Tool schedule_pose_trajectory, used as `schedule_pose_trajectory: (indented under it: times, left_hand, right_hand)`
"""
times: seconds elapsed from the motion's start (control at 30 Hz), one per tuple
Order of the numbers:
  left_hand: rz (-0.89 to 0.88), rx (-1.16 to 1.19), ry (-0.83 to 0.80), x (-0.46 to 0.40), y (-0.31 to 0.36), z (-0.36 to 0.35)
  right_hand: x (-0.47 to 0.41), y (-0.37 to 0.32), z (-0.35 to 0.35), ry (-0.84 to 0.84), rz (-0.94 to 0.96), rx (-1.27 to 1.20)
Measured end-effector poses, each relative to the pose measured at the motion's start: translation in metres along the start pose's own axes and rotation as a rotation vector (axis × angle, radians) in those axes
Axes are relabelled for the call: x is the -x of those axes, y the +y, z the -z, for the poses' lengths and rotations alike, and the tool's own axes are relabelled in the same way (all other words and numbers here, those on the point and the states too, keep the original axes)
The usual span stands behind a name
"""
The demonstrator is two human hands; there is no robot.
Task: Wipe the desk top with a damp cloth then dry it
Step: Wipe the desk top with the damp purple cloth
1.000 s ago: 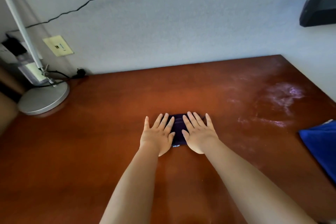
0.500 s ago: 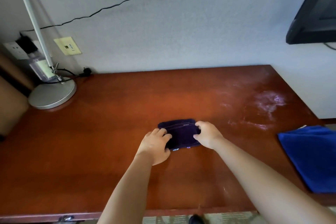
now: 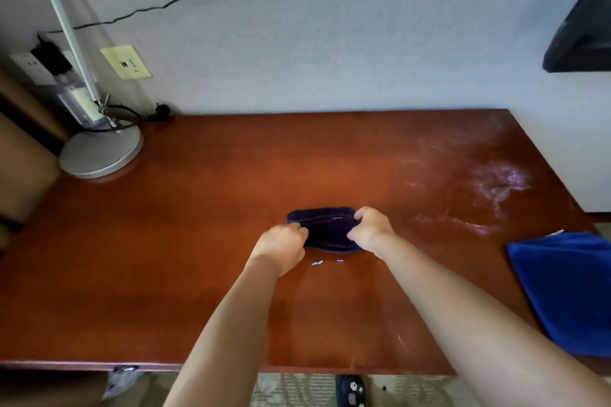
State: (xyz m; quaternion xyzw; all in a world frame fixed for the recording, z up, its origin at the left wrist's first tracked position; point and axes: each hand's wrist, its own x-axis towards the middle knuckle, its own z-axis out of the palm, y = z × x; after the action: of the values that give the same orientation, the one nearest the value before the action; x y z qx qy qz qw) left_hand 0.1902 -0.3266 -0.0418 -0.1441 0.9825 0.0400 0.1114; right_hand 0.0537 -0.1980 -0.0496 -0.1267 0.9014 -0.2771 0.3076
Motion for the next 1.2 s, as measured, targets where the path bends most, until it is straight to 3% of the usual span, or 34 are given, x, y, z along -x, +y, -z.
schedule_pose_trajectory:
  times: [0.33,0.43,0.5,0.57,0.67,0.83,1.0,1.2]
  left_hand:
    - [-0.202,-0.038,0.031,0.037,-0.001,-0.021]
    - [-0.109,0.131,0.128,0.039,-0.001,-0.028]
    - [-0.019,0.172,0.110,0.035,0.000,-0.031]
    - [0.009,0.147,0.012,0.031,0.003,-0.036]
    - [0.064,0.135,-0.013,0.024,0.008,-0.045]
    - [0.164,0.228,-0.003,0.005,0.012,-0.050]
    - [0.174,0.034,-0.001,-0.017,0.007,-0.050]
    - [0.177,-0.023,0.017,-0.052,-0.007,-0.046]
  right_hand:
    - [0.039,0.022,-0.002,-0.088,0.011,0.191]
    - [0.048,0.027,-0.006,0.091,0.230,0.514]
    - [0.048,0.028,-0.015,0.197,0.437,0.514]
    - [0.044,0.029,-0.027,0.152,0.530,0.476]
    - [0.035,0.031,-0.044,0.053,0.598,0.594]
    - [0.015,0.032,-0.055,0.073,0.621,0.647]
    - [-0.004,0.028,-0.056,0.094,0.665,0.672]
    - [-0.041,0.010,-0.049,0.122,0.701,0.724]
